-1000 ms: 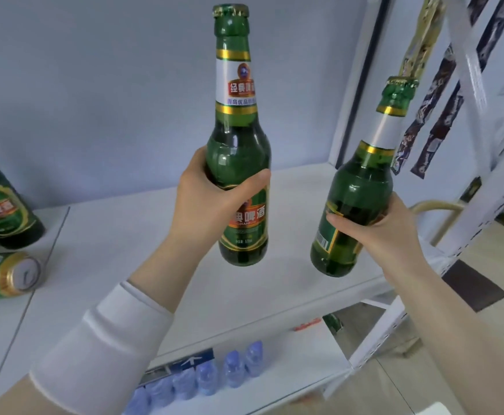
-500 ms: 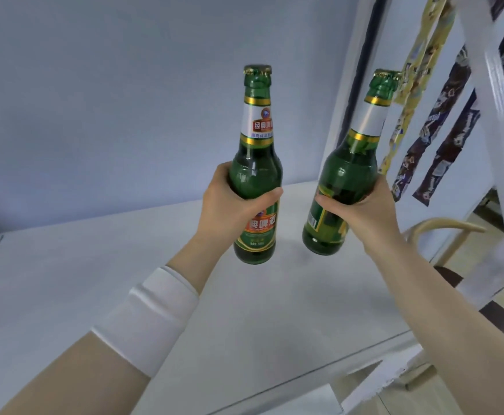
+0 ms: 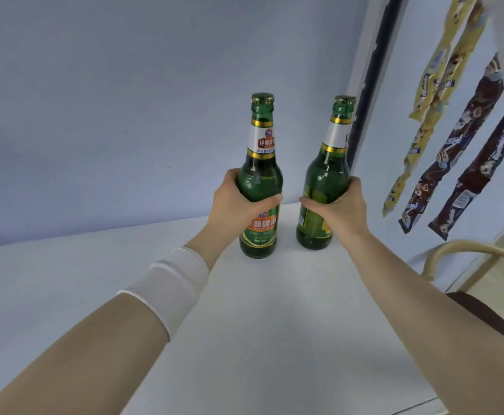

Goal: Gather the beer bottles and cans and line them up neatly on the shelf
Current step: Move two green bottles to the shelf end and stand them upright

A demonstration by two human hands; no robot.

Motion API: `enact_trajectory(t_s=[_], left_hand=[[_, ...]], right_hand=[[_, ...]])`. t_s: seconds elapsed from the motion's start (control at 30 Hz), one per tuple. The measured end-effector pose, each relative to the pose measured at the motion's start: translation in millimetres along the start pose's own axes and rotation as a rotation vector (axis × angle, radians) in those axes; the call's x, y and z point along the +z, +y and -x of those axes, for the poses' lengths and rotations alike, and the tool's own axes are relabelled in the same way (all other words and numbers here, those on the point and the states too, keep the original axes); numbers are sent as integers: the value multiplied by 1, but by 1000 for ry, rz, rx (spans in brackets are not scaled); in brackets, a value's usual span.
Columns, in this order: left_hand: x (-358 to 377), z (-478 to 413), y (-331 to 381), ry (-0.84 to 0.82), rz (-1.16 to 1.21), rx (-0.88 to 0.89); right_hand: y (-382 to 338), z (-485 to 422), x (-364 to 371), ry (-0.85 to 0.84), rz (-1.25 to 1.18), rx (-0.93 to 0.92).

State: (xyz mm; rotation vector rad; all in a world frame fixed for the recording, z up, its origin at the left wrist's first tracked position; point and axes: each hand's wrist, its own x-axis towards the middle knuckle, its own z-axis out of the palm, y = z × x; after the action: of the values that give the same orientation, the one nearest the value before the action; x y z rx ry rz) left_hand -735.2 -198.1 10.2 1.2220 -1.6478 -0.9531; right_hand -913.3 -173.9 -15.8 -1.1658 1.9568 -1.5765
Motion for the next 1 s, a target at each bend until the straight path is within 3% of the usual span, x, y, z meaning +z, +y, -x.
enact_trajectory(t_s=[0.27,0.37,0.5,0.67,0.8,1.0], left_hand=[[22,-28,-5,17,13,-22],[27,-32,-8,22,4,-11],[21,-36,-9,-92,-41,-10],[-1,-44,22,-25,-76,168],[-1,-49,39,-106,-203,188],[8,-55,44,-123,-149,188]], right_hand=[[11,-32,20,-4,23,-40],[19,-36,21,-67,-16,-45],[43,-28,6,-213,-118,-38],[67,-23,3,-289,-32,-20],[59,-24,6,-211,-5,-21],[62,-25,16,-81,119,-67]])
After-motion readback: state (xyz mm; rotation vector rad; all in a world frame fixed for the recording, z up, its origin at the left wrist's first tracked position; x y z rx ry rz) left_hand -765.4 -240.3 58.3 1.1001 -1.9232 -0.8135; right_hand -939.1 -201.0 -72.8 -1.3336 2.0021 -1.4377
